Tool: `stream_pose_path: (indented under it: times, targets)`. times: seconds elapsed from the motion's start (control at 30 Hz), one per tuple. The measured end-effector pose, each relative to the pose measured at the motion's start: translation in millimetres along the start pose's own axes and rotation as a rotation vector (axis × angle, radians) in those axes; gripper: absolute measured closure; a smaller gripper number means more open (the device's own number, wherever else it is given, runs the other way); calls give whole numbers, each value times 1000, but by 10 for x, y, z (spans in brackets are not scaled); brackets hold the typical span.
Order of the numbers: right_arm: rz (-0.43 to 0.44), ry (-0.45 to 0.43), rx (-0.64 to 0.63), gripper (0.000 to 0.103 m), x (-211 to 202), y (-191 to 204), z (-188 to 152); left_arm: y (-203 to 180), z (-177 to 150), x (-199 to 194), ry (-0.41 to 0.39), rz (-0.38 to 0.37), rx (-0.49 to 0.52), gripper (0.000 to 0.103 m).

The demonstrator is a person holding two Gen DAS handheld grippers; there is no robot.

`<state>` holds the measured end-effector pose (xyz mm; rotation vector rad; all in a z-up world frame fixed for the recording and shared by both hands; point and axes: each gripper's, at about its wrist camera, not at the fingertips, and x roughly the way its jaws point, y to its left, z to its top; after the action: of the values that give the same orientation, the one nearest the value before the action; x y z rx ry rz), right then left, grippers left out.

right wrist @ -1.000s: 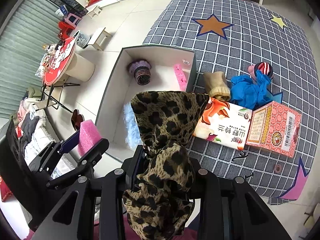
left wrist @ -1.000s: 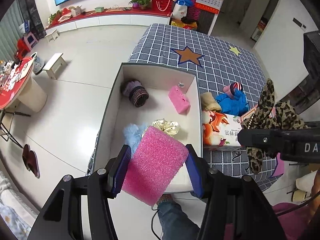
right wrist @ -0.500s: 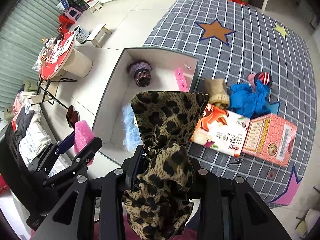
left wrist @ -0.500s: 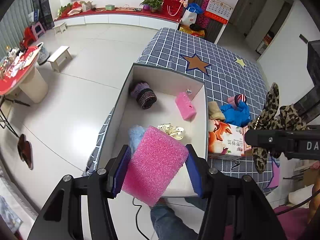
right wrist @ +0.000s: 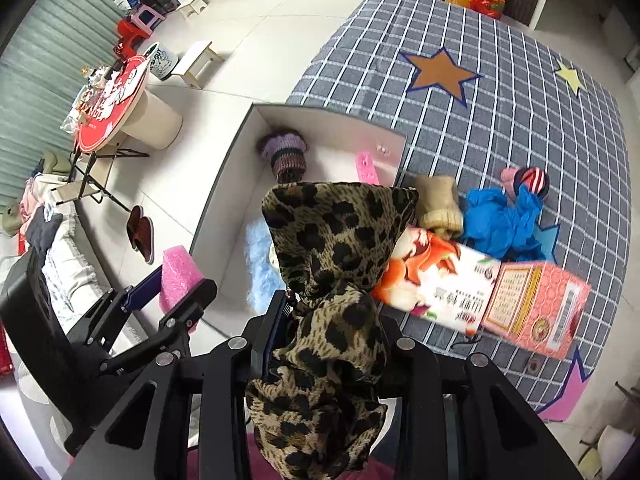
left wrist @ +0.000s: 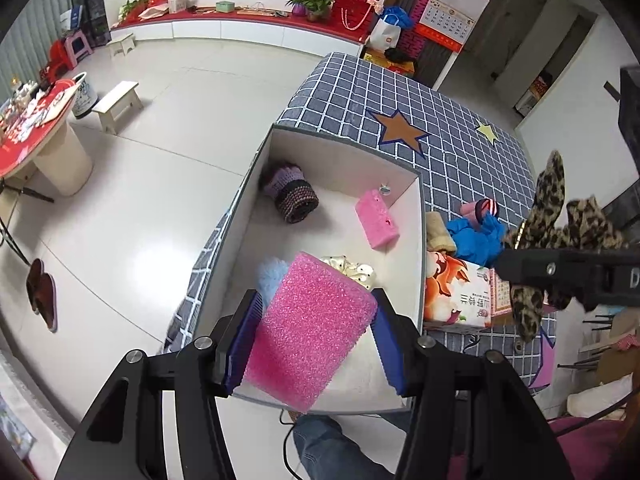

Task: Organize soft objects
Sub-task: 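Carry the leopard bow and pink foam block in both tools over the white box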

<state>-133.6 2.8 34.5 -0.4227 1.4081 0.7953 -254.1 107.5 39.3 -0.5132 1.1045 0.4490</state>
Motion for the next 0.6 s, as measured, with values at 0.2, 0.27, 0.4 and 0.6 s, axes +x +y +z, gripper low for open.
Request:
stream_pose_path:
  times: [0.2, 0.27, 0.4, 0.6]
  targets:
    - [16, -6, 6, 68, 41, 23, 186, -38, 136, 100, 19, -2, 34, 45]
    - [23, -8, 12, 68, 46, 41, 233, -37, 187, 91, 12, 2, 38, 45]
    - [22, -28, -8, 68, 51, 99, 328, 0, 250, 132, 18, 6, 29, 45]
    - [36, -3, -6, 68, 196, 120, 383, -6, 258, 260, 56, 20, 41, 45]
